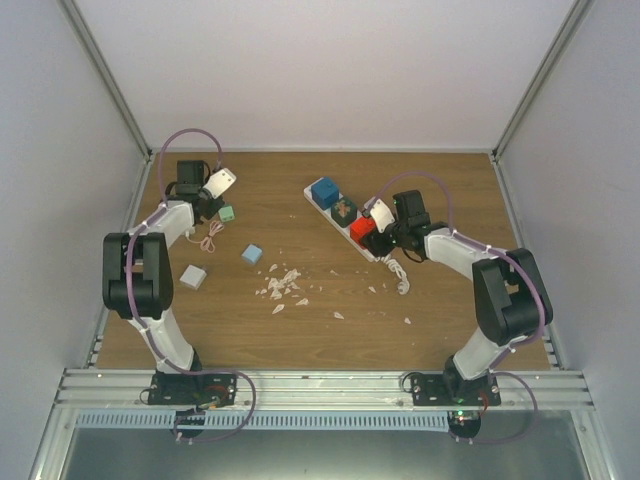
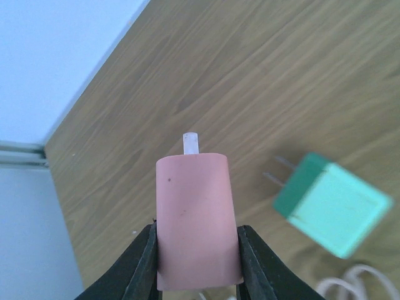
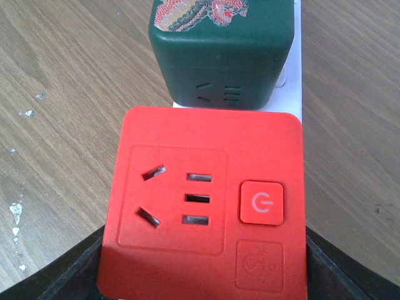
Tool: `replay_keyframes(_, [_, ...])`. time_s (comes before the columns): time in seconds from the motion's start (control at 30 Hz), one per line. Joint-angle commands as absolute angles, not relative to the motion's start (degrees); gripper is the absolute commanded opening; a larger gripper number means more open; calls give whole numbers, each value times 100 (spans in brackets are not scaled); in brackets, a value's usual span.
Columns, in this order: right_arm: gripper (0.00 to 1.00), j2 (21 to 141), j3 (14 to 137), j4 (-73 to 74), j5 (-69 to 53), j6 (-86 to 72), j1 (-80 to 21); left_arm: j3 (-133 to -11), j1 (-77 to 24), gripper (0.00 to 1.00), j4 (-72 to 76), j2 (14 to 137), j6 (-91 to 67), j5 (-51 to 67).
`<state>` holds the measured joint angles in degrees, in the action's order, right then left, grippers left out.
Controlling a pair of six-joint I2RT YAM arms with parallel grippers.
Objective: Pull the plug off the socket
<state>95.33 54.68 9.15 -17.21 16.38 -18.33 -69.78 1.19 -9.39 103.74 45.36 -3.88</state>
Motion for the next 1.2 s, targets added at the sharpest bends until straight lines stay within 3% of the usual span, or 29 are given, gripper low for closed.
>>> replay_keyframes(0.0, [18, 9568, 5470, 1239, -2041, 1928, -1801, -7449, 193, 1, -387, 10954, 5031, -1026])
replay_keyframes(0.17, [18, 9595, 5476, 1344, -2225, 2092, -1797, -7447, 193, 3, 62, 11398, 5215, -1373])
replay_keyframes(0.37, [17, 9609, 5510, 1618, -2712, 2336, -1814, -7221, 193, 11, 451, 11610, 5413, -1512])
replay_keyframes(0.57, [17, 9525, 5444, 1913, -2949, 2547, -1881, -6996, 188, 34, 337, 11469, 5466, -1346])
replay_keyframes(0.7, [18, 9417, 5314, 2085, -3038, 2788, -1934, -6959, 187, 59, -141, 11139, 5215, -931])
replay_keyframes(0.8, [18, 9350, 5219, 2134, -3049, 2855, -1959, -6967, 187, 66, -360, 10820, 4920, -749])
replay_keyframes(0.87, [20, 9275, 5158, 2114, -3054, 2864, -1972, -6928, 157, 80, -477, 10546, 4729, -580])
replay_keyframes(0.9, [23, 9228, 5132, 2091, -3066, 2875, -1977, -6893, 153, 87, -557, 10363, 4640, -423])
replay_keyframes(0.97, [43, 9139, 5120, 2088, -3105, 2898, -1972, -6793, 106, 99, -731, 10015, 4426, -69])
replay_keyframes(1.07, [70, 9039, 5200, 2064, -3170, 2820, -1974, -6779, 45, 99, -1066, 9577, 4101, 500])
replay_keyframes(1.17, [80, 8989, 5320, 2084, -3325, 2743, -1978, -6861, -200, 99, -1365, 9288, 3673, 961])
